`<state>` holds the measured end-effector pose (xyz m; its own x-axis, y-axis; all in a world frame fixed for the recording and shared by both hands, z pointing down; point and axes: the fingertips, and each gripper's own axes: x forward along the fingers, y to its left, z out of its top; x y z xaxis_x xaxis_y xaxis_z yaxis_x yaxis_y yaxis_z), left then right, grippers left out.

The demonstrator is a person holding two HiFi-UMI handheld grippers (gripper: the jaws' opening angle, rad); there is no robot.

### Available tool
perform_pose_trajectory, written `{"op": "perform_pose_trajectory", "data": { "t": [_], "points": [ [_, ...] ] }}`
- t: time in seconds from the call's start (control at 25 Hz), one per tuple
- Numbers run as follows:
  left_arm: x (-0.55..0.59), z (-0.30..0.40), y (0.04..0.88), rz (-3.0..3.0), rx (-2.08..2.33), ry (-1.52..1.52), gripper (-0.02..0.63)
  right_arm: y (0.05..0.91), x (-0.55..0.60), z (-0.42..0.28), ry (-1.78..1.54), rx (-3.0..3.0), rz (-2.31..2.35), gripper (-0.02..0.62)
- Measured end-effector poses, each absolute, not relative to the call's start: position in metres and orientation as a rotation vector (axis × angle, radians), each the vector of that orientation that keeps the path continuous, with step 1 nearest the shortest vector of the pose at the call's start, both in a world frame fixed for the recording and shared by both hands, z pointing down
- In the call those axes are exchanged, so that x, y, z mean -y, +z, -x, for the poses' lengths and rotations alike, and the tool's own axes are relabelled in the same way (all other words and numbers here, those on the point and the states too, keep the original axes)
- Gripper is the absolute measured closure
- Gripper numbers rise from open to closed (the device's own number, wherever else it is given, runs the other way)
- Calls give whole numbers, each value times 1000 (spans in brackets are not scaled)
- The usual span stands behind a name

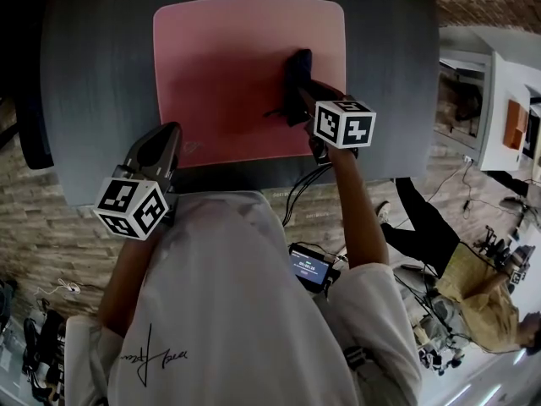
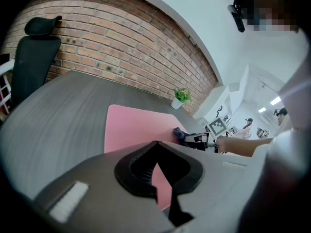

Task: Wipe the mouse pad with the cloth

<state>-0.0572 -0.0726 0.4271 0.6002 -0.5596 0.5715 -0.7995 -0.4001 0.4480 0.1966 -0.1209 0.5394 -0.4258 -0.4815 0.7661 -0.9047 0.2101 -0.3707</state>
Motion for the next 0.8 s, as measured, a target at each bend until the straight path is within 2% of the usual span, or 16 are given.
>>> {"op": "perform_pose_trajectory", "data": {
  "t": [0.8],
  "points": [
    [72,56,428,-2106,1066,442,594,535,131,-243,1129,1935,-1375,491]
  ]
}}
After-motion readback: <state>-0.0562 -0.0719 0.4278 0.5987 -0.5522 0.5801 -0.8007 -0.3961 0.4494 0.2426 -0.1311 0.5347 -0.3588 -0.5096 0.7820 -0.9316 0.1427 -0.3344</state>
